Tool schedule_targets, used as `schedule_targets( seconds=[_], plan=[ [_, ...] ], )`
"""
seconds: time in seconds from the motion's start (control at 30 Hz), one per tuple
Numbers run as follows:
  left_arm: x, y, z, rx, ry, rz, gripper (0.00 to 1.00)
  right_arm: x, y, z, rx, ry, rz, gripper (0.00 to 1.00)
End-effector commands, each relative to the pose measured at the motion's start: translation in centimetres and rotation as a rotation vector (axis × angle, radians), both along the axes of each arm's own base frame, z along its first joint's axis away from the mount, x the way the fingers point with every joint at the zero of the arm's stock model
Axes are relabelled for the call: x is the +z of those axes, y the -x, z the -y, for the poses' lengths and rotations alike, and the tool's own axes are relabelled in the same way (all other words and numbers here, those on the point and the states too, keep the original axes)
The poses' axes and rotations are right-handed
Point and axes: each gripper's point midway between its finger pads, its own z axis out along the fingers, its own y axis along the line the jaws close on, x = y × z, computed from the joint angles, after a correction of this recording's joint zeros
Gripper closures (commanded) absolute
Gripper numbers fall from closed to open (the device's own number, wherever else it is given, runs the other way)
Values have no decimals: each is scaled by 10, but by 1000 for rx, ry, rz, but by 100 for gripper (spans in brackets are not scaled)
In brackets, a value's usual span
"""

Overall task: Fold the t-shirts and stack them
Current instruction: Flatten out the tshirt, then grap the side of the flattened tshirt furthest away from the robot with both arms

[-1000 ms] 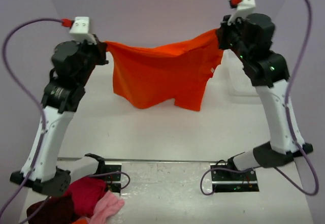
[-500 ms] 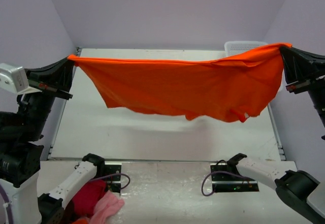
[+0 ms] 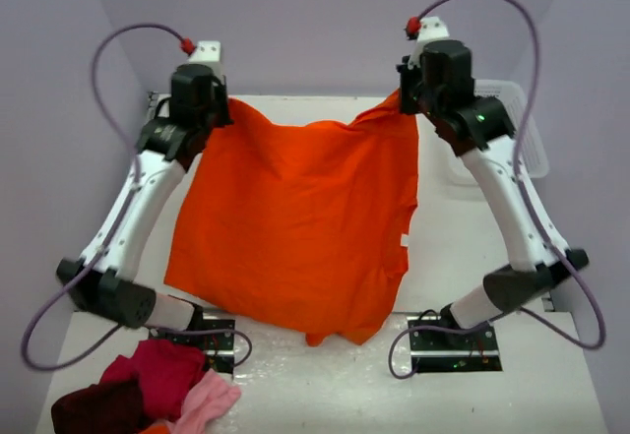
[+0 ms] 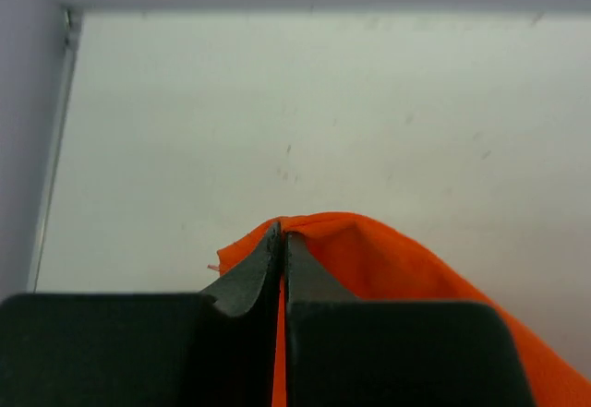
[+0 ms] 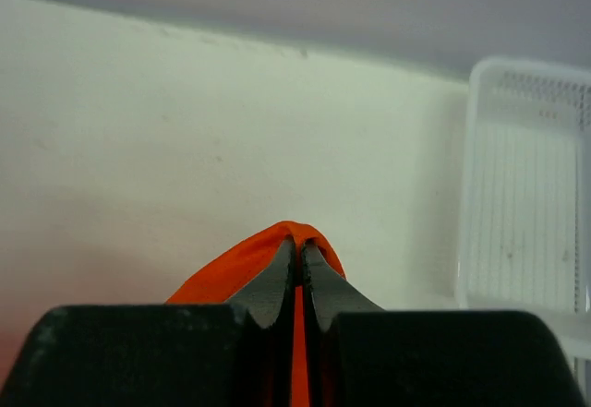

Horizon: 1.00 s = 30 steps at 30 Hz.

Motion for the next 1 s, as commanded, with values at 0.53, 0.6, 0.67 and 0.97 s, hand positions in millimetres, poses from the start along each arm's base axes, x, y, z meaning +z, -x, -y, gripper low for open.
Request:
schedule_targets(
  seconds=[0.53, 0.6, 0.67, 0.97],
  plan=[
    [-256, -59, -56, 250, -198, -566, 100, -220, -107, 29, -84, 83, -470, 100],
    [-262, -64, -53, 233, -196, -576, 100, -234, -114, 32, -92, 90, -498, 100],
    [-263, -68, -54, 237, -204, -577, 100, -235, -117, 29, -77, 86, -496, 100],
    [-272, -80, -60, 258, -208, -583, 100, -250, -128, 34, -88, 95, -522, 100]
  ],
)
